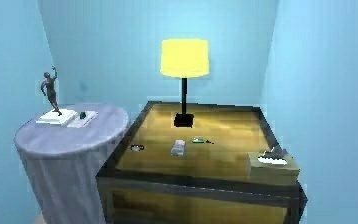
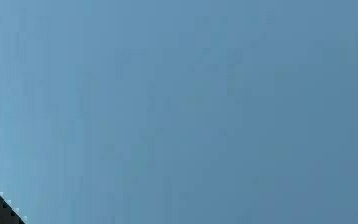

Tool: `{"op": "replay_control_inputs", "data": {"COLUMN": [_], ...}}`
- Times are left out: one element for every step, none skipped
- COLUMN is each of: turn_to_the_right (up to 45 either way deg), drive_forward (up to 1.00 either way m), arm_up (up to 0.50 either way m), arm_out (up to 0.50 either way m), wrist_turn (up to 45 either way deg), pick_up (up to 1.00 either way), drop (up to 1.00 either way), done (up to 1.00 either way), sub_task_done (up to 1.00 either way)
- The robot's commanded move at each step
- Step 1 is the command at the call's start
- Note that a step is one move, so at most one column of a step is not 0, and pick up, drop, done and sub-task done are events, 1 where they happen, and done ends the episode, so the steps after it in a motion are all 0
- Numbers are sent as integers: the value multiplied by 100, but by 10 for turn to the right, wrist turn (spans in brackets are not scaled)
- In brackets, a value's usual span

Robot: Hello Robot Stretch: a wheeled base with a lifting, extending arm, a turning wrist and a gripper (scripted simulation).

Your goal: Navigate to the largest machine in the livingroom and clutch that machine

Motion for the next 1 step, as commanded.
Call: {"op": "replay_control_inputs", "data": {"turn_to_the_right": [450], "drive_forward": [0], "arm_up": [0], "arm_out": [0], "wrist_turn": [0], "pick_up": [0], "drop": [0], "done": [0], "sub_task_done": [0]}}
